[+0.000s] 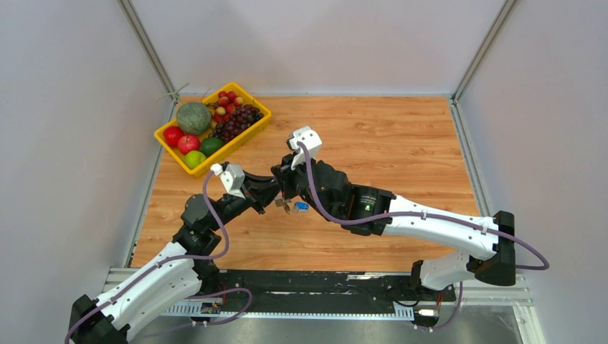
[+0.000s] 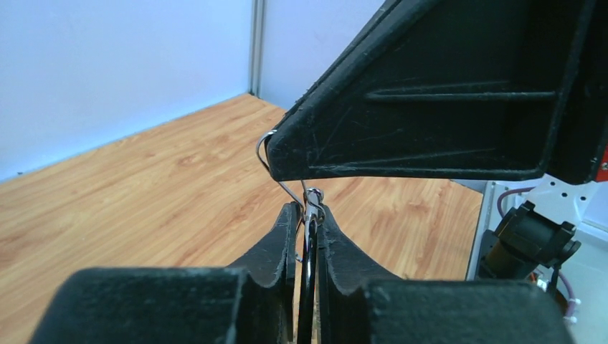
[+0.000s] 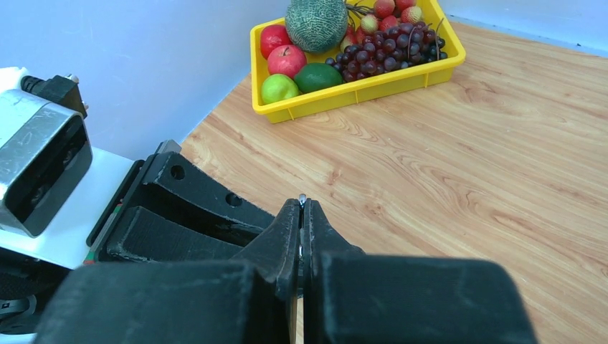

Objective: Put the keys on the keyring

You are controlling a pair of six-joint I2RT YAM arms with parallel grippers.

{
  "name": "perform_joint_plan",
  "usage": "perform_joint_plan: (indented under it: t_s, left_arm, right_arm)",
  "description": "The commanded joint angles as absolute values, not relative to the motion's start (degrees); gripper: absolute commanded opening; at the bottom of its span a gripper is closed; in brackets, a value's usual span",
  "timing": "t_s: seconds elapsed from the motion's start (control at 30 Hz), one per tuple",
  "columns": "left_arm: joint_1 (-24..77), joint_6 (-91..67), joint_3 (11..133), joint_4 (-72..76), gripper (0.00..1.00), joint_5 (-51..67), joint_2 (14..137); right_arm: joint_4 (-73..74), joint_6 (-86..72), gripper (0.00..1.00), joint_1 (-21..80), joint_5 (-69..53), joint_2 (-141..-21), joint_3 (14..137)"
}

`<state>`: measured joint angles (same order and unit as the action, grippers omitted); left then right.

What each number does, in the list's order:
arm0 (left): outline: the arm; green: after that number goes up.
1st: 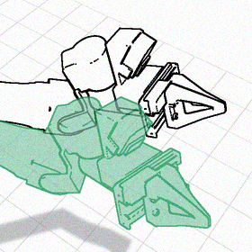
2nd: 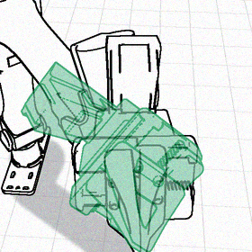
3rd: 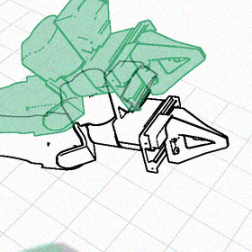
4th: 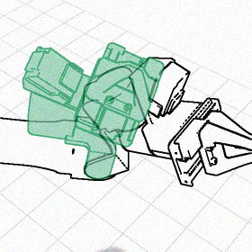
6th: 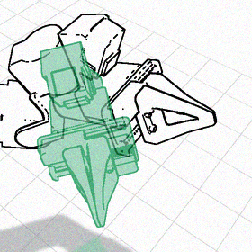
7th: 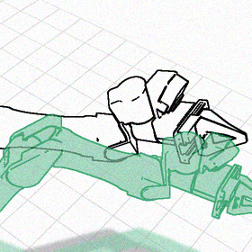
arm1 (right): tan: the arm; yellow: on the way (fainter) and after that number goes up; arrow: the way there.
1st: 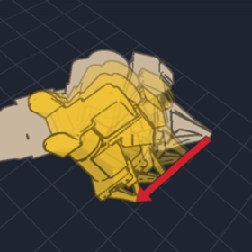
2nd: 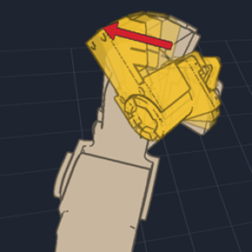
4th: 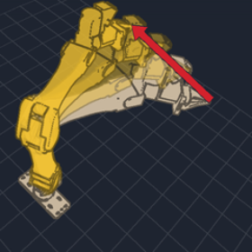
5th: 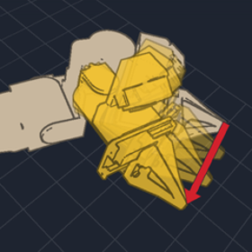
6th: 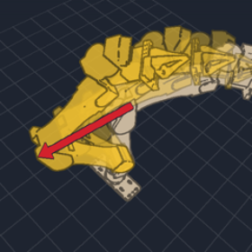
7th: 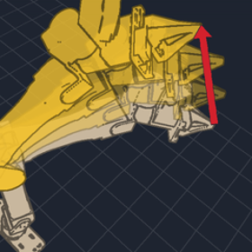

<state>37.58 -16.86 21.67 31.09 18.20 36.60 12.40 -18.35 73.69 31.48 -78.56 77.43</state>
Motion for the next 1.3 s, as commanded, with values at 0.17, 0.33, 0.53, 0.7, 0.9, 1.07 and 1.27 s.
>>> perform_joint_plan:
  t_s: [0.17, 0.33, 0.53, 0.7, 0.9, 1.07, 1.27]
  left_arm:
    - [37.4, -17.4, 22.0, 34.1, 0.0, 16.8, 33.1]
    - [37.4, -18.0, 22.3, 34.4, 0.0, 17.0, 32.1]
    - [37.4, -18.5, 22.2, 34.7, 0.0, 17.2, 31.6]
    - [37.5, -19.0, 22.3, 35.0, 0.0, 17.1, 31.8]
    - [37.8, -18.9, 22.3, 35.1, 0.0, 16.9, 32.8]
    - [37.9, -18.5, 22.2, 34.8, 0.0, 16.5, 32.2]
    - [37.9, -18.4, 22.2, 33.8, 0.0, 16.4, 30.7]
  right_arm:
    - [11.0, -19.2, 0.0, 74.6, 31.6, -75.7, 76.3]
    - [11.0, -19.2, 0.0, 75.1, 31.5, -73.9, 74.8]
    - [11.1, -19.1, 0.0, 75.4, 31.4, -72.0, 73.8]
    - [10.9, -20.0, 0.0, 75.9, 30.3, -72.6, 74.2]
    - [10.7, -20.0, 0.0, 76.8, 30.4, -74.8, 76.2]
    - [10.7, -20.0, 0.0, 77.1, 30.8, -74.6, 75.9]
    - [10.7, -20.2, 0.0, 77.3, 31.5, -72.7, 73.8]
